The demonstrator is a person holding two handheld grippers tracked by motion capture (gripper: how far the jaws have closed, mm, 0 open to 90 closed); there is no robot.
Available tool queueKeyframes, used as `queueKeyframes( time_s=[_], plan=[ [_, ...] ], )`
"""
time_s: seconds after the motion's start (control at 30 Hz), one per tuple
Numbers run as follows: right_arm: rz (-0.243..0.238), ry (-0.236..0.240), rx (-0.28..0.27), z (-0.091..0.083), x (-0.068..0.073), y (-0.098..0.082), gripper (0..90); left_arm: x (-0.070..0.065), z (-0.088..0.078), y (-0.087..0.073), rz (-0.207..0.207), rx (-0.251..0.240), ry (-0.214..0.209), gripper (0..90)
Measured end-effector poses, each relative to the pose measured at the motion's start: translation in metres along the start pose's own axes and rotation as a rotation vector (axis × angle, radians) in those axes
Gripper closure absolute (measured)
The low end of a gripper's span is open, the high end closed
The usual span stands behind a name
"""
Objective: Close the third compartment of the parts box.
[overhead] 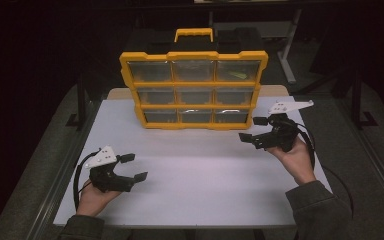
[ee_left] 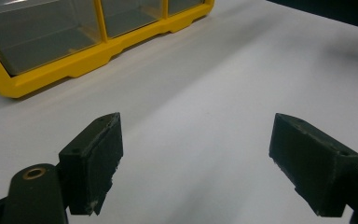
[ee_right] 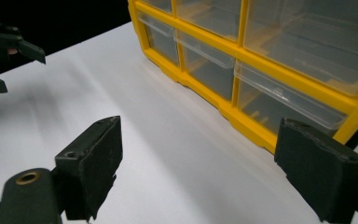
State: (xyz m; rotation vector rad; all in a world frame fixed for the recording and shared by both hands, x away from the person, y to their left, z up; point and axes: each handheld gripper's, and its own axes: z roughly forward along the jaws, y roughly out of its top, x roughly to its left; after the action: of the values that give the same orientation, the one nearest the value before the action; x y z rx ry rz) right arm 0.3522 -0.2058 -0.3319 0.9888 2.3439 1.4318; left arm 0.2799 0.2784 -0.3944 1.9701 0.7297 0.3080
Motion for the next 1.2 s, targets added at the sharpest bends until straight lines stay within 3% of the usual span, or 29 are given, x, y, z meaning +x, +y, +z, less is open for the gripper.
queueKeyframes(
  time_s=[0.57,1.2],
  plan=[
    [-0.014,-0.041,0.008,-0.008,0.005,-0.025,13.7,0.001,0.001,-0.001,-0.007,0.001,0.008,17.6],
    [0.019,-0.086,0.002,-0.017,0.000,-0.060,13.5,0.002,-0.001,-0.002,-0.016,-0.010,0.006,17.4]
  ],
)
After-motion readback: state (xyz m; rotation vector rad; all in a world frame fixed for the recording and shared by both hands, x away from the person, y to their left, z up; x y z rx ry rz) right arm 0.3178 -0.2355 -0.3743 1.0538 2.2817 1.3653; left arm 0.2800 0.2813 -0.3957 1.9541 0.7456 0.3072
